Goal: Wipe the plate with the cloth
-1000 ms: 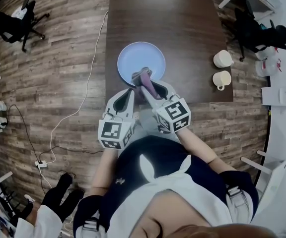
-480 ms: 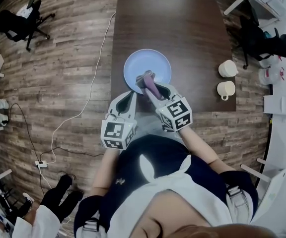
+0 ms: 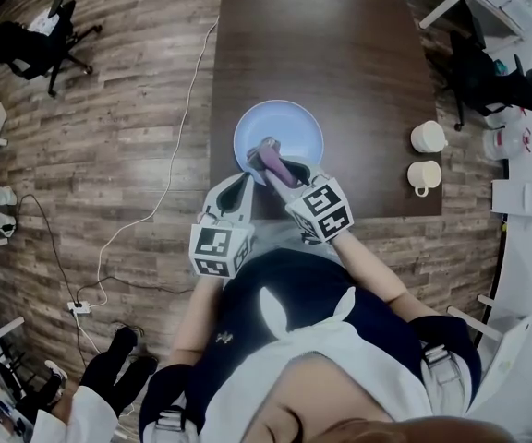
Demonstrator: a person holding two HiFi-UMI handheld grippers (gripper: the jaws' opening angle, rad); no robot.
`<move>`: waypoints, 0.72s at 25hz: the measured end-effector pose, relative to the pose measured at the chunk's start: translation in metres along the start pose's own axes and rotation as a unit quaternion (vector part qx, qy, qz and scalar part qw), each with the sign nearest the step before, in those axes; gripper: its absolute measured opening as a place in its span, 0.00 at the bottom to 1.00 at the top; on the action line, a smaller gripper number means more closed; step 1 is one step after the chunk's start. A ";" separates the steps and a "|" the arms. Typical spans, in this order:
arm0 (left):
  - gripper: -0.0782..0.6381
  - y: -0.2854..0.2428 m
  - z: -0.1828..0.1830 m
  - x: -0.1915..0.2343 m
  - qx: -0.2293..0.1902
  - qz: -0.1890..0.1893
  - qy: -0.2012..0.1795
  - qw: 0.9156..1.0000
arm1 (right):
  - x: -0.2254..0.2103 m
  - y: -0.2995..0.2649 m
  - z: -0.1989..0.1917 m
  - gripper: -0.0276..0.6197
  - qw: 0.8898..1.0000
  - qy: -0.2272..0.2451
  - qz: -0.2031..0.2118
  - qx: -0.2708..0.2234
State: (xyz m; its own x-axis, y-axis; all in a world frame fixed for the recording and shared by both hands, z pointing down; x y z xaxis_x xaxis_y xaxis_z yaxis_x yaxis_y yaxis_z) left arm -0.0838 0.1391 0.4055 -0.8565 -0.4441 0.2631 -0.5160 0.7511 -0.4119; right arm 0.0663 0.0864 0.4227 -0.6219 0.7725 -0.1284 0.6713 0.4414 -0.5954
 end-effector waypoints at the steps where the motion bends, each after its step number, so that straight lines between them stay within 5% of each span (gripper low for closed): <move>1: 0.11 -0.002 -0.001 0.002 0.002 0.000 0.000 1.000 | -0.001 -0.003 0.000 0.20 1.000 0.003 0.003 0.005; 18: 0.11 -0.038 -0.017 0.039 0.045 0.007 0.029 0.999 | -0.024 -0.060 -0.002 0.20 0.995 0.030 0.039 0.088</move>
State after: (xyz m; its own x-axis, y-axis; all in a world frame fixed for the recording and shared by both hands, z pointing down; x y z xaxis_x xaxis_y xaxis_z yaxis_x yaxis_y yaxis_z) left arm -0.0970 0.1014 0.4464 -0.8630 -0.4029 0.3048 -0.5049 0.7097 -0.4914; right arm 0.0417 0.0422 0.4625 -0.5416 0.8295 -0.1363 0.6325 0.2953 -0.7160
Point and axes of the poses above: the fingertips, and each gripper's own axes: y backward along the fingers, x to its left, z out of its top, the point moved 9 cm from there along y, backward along the fingers, and after that the axes turned 4 degrees about x, right-handed, at the moved point
